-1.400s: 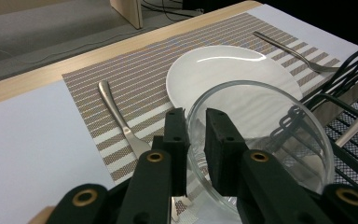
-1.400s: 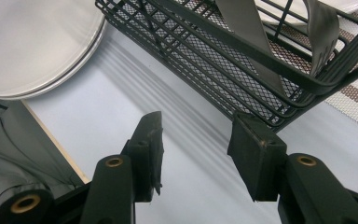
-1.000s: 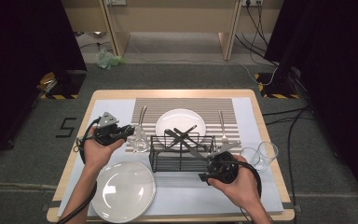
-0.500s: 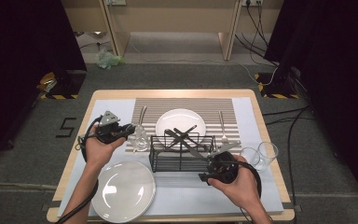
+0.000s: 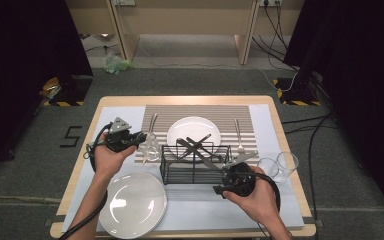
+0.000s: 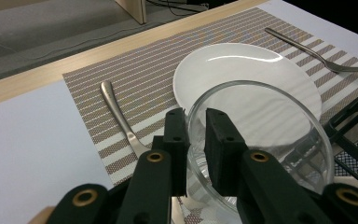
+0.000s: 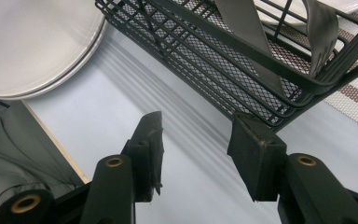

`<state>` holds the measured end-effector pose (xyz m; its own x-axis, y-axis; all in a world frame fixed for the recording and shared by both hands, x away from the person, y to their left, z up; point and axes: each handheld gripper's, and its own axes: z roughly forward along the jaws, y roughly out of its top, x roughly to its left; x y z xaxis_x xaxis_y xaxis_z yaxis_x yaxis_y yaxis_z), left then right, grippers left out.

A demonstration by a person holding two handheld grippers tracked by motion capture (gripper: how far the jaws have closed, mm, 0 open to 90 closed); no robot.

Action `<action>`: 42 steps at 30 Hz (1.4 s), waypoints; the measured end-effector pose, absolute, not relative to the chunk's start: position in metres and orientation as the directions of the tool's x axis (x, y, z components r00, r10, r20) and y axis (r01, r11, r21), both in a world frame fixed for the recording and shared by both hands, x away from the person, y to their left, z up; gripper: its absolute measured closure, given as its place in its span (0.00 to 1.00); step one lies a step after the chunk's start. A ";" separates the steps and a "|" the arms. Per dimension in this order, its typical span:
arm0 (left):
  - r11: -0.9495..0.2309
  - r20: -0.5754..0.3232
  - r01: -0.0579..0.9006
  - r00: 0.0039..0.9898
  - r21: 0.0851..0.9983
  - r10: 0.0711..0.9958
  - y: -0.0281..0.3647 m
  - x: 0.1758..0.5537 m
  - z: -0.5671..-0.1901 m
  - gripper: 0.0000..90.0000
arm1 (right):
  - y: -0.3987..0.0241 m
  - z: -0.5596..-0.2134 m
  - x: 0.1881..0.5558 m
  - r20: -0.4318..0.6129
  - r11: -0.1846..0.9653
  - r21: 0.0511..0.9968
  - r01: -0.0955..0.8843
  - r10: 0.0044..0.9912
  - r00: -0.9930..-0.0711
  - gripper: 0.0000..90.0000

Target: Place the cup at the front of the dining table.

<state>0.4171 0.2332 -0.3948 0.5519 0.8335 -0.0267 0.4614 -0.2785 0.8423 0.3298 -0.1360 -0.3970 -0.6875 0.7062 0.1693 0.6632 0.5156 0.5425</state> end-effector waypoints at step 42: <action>-0.294 -0.024 0.480 0.552 0.826 0.833 0.225 0.435 -0.404 0.87 | -0.136 -0.398 0.330 0.171 0.519 0.541 0.661 0.702 -0.691 0.60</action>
